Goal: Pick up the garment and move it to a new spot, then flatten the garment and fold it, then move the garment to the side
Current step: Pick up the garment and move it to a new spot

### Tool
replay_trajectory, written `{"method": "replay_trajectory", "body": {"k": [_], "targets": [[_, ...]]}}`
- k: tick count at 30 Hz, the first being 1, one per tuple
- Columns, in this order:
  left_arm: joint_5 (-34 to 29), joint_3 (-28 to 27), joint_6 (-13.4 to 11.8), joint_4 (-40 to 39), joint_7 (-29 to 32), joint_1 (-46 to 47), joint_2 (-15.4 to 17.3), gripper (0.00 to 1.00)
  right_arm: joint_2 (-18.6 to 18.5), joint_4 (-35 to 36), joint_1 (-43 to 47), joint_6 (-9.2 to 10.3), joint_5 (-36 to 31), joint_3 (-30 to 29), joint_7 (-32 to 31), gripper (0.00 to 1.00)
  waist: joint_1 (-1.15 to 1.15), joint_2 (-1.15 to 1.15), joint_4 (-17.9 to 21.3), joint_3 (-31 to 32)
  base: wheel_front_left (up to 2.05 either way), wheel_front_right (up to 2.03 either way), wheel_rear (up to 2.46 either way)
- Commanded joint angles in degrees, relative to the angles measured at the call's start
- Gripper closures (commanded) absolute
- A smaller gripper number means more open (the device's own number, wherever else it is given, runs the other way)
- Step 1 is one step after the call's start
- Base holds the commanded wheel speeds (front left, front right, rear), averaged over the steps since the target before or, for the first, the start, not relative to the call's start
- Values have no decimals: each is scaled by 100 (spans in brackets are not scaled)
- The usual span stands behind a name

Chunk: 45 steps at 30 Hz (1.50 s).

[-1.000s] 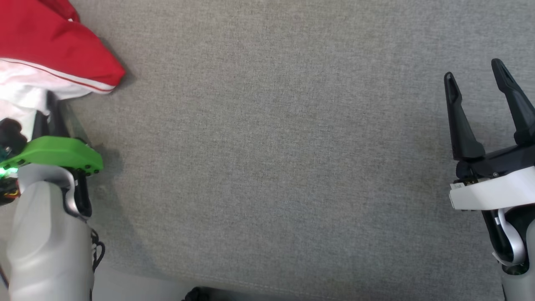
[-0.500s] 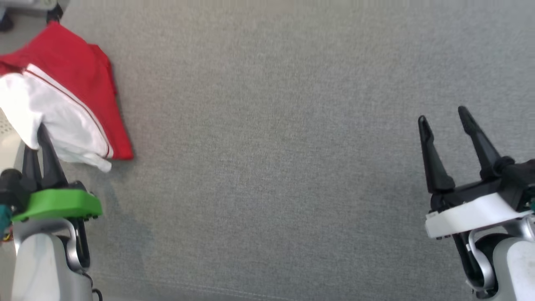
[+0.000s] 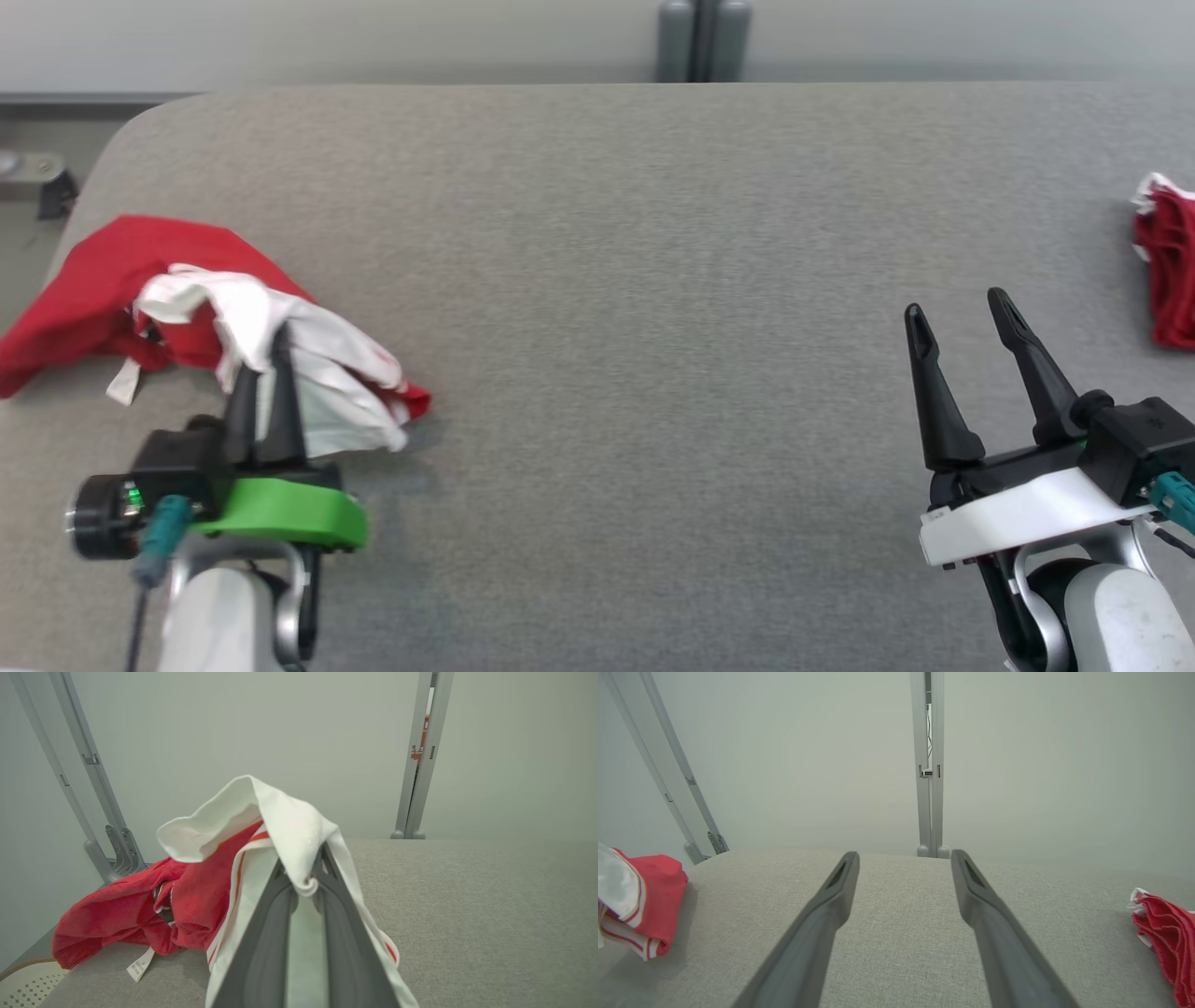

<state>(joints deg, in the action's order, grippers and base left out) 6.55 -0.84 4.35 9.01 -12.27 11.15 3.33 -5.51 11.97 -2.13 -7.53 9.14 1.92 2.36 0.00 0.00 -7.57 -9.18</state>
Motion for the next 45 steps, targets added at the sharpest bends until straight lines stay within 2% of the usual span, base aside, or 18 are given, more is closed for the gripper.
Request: {"method": "replay_trajectory", "body": {"k": [1, 12, 19, 20, 21, 22, 29, 34, 39, 45], "targets": [[33, 160, 50, 27, 28, 64, -5, 100, 37, -34, 43, 9, 42, 3, 52, 0, 0, 0, 696, -60, 0, 0, 0], [212, 2388, 262, 490, 312, 973, -27, 100, 215, -383, -214, 9, 274, 52, 436, 0, 0, 0, 2032, -762, 0, 0, 0], [548, 3293, 217, 1026, 248, 1391, -21, 100, 254, -693, -360, 9, 378, 65, 712, 0, 0, 0, 2350, -1097, 0, 0, 0], [589, 3373, 194, 1097, 211, 1446, -21, 96, 252, -733, -364, 9, 384, 57, 753, 0, 0, 0, 2352, -1116, 0, 0, 0], [615, 3449, 158, 1159, 169, 1493, -24, 41, 252, -776, -370, 9, 383, 40, 774, 0, 0, 0, 2340, -1123, 0, 0, 0], [635, 3505, 126, 1185, 116, 1523, -25, 0, 251, -805, -383, 9, 376, 14, 793, 0, 0, 0, 2312, -1119, 0, 0, 0], [756, 3741, -4, 1164, -182, 1536, -26, 0, 254, -926, -392, 9, 265, -40, 756, 0, 0, 0, 1875, -762, 0, 0, 0], [823, 3610, -174, 760, -257, 1285, 15, 0, 247, -832, -310, 9, 156, -129, 637, 0, 0, 0, 1494, -453, 0, 0, 0], [964, 3144, -526, 287, -294, 873, 238, 0, 192, -723, -165, 9, 106, -199, 485, 0, 0, 0, 1179, -163, 0, 0, 0], [1258, 2336, -976, 113, -294, 326, 624, 0, 196, -599, 30, 9, 45, -256, 322, 0, 0, 0, 947, 114, 0, 0, 0]]}}
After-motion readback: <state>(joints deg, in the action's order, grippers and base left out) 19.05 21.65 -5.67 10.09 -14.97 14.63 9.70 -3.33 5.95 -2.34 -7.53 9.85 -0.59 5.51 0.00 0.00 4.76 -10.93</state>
